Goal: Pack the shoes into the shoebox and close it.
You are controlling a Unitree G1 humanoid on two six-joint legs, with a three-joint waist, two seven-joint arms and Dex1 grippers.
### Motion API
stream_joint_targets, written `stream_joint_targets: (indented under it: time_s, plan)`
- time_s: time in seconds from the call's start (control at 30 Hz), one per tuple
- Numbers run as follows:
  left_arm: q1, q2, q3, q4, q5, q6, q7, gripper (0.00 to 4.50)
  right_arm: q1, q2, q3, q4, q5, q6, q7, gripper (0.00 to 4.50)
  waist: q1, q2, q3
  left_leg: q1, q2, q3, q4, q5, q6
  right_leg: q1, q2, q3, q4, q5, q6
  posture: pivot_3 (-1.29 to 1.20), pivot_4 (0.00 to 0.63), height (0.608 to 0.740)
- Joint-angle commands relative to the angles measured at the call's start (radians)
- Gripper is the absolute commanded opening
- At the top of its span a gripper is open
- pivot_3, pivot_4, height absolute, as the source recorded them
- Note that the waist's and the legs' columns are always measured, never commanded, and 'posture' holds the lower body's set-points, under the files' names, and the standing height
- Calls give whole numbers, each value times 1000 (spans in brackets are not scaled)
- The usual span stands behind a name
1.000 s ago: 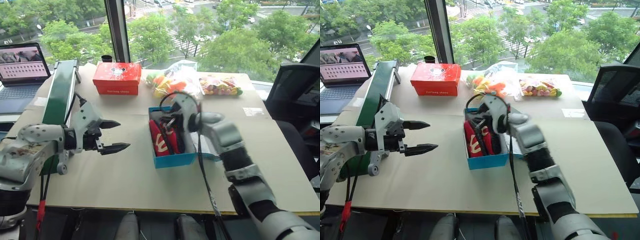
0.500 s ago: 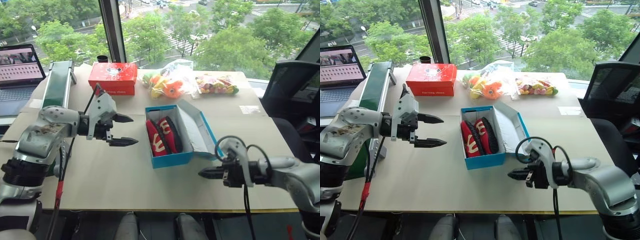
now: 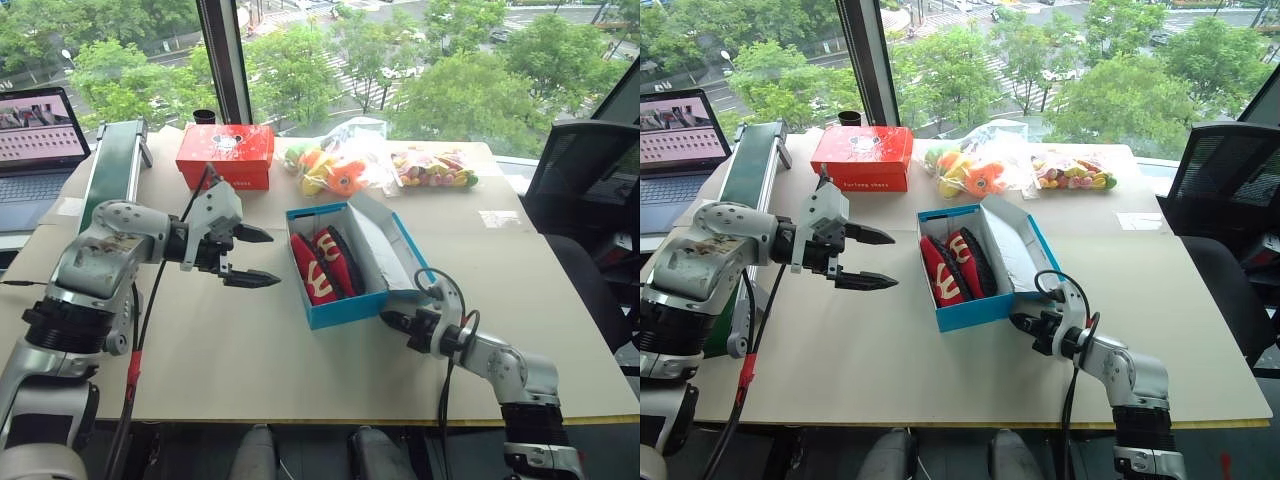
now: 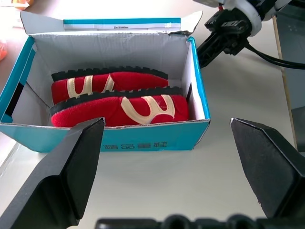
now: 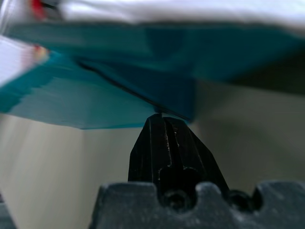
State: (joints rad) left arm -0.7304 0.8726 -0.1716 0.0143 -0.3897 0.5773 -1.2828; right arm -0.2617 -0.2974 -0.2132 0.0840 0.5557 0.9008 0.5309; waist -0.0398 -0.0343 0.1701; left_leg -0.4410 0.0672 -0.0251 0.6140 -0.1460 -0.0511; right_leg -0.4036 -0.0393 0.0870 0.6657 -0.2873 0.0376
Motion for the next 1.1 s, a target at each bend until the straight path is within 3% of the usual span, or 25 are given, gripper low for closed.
stream_joint_targets:
  time_s: [0.03,0.3,0.43,0.5,0.63,0.83,0.97,1.1]
  plan:
    - [-6,16,32,-22,4,2,-5,4500,-14,31,-139,121,16,-143,-64,66,0,0,0,0,0,0,0,0,0,1,0,0,0,0,0,0,150,739]
    - [-14,9,30,-24,6,7,-4,4500,-91,65,-260,252,130,-292,-3,66,3,0,0,2,0,0,2,0,0,4,0,0,0,0,3,0,150,739]
    - [-8,20,35,-32,8,11,-5,4500,-144,113,-380,114,443,-157,29,66,-1,2,1,2,0,0,1,0,0,2,0,0,1,1,1,0,150,739]
    - [-4,25,38,-36,8,14,-5,4500,-142,119,-376,36,557,-74,47,66,-5,3,2,1,0,0,1,0,0,1,0,1,1,1,0,0,150,739]
    - [15,38,50,-58,2,29,2,4500,-48,79,-223,-223,711,98,152,66,-6,4,2,1,0,0,-3,0,0,0,1,1,3,1,0,0,150,739]
    - [56,60,81,-106,-6,54,17,4500,-67,41,-136,-157,612,60,106,66,-3,4,2,1,0,0,1,0,0,0,1,1,3,-1,3,0,150,739]
    - [81,66,104,-134,-19,75,36,4500,-186,37,-92,-53,468,-23,12,66,-3,4,2,1,0,0,2,0,1,0,1,2,4,-2,4,0,150,739]
    - [115,74,119,-162,-23,89,50,4500,-320,17,15,-14,323,-72,16,66,-9,4,2,1,0,1,1,0,1,-2,1,3,6,-1,3,0,150,739]
